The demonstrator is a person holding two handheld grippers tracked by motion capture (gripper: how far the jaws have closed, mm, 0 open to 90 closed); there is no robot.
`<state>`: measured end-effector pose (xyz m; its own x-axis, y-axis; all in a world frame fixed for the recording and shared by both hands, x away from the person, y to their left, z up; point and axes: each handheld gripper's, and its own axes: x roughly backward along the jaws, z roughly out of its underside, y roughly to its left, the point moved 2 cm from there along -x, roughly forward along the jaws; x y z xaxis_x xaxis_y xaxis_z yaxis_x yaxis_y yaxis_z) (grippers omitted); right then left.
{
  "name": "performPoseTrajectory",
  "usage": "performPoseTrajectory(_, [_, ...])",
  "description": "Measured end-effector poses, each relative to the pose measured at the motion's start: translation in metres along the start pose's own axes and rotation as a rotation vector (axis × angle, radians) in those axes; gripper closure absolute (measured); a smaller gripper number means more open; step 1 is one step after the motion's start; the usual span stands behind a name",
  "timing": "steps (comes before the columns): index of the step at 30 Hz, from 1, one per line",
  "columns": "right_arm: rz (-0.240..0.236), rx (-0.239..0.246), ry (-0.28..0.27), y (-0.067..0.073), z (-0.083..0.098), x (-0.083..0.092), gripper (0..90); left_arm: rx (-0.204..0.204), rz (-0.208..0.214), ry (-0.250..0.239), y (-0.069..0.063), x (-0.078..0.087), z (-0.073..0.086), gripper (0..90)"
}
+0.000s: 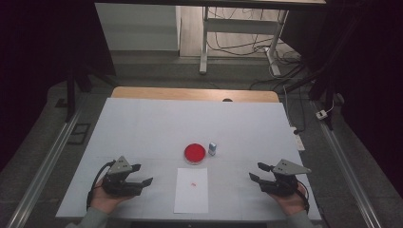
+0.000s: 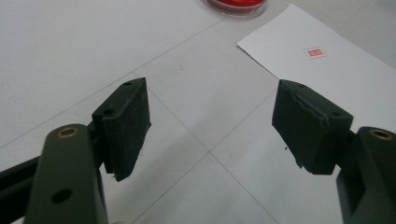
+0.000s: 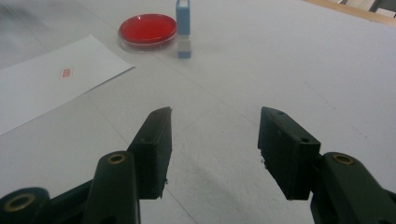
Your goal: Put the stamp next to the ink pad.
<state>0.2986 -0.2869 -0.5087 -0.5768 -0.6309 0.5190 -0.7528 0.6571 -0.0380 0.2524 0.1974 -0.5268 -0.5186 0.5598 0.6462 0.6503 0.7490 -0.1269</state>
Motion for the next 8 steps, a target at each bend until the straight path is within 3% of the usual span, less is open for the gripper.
performPoseTrajectory(8, [0.001, -0.003, -0.006, -0.0005, -0.0014, 0.0007, 44.8, -0.001, -0.001, 0.0, -0.0004, -0.0005, -0.0003, 27.8])
